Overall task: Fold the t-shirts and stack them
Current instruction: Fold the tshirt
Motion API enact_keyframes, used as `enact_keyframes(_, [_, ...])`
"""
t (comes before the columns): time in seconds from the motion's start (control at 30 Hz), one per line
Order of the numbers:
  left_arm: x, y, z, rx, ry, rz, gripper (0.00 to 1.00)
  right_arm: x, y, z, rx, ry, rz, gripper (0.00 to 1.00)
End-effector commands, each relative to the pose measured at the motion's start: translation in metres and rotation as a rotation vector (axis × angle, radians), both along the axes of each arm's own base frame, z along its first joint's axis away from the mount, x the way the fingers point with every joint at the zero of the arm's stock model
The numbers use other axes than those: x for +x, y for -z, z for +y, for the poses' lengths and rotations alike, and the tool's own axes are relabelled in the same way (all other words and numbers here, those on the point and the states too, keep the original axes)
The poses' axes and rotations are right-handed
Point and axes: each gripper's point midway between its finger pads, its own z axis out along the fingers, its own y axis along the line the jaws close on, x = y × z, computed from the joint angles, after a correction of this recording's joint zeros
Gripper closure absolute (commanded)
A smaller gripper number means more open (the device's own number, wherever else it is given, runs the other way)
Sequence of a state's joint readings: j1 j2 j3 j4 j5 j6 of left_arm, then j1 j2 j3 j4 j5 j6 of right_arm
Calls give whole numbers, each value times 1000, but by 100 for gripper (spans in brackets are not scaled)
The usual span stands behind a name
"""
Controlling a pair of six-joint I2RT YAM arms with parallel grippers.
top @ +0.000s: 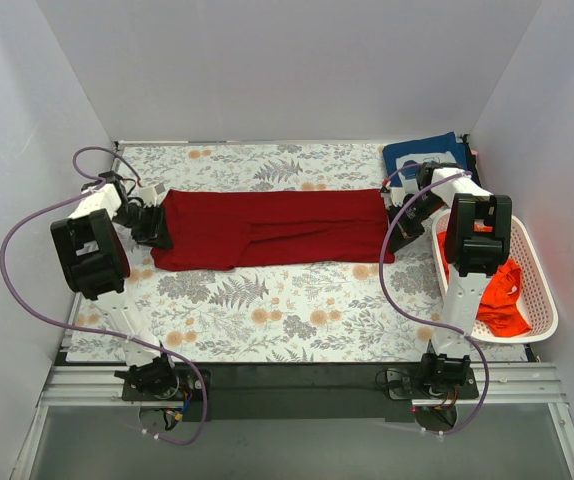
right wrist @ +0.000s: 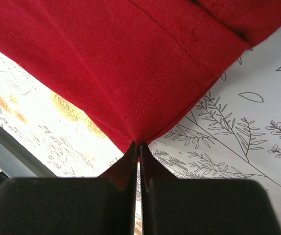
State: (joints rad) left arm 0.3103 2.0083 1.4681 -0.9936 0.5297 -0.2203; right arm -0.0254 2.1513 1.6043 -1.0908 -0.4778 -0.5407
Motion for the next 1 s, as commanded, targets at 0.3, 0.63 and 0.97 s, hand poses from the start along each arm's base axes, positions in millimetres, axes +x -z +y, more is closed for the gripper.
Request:
enact_keyframes(0.3, [0, -1, -2, 8, 23, 5, 82, -7, -14, -2, 4, -21, -8, 99])
enact_keyframes(0.63, [15, -34, -1, -4, 36, -44, 100, -14, -23, -13, -40, -84, -33, 99])
enact_keyframes(0.97, [9, -33, 9, 35, 58, -18, 100, -44, -15, -22, -71, -154, -2, 99])
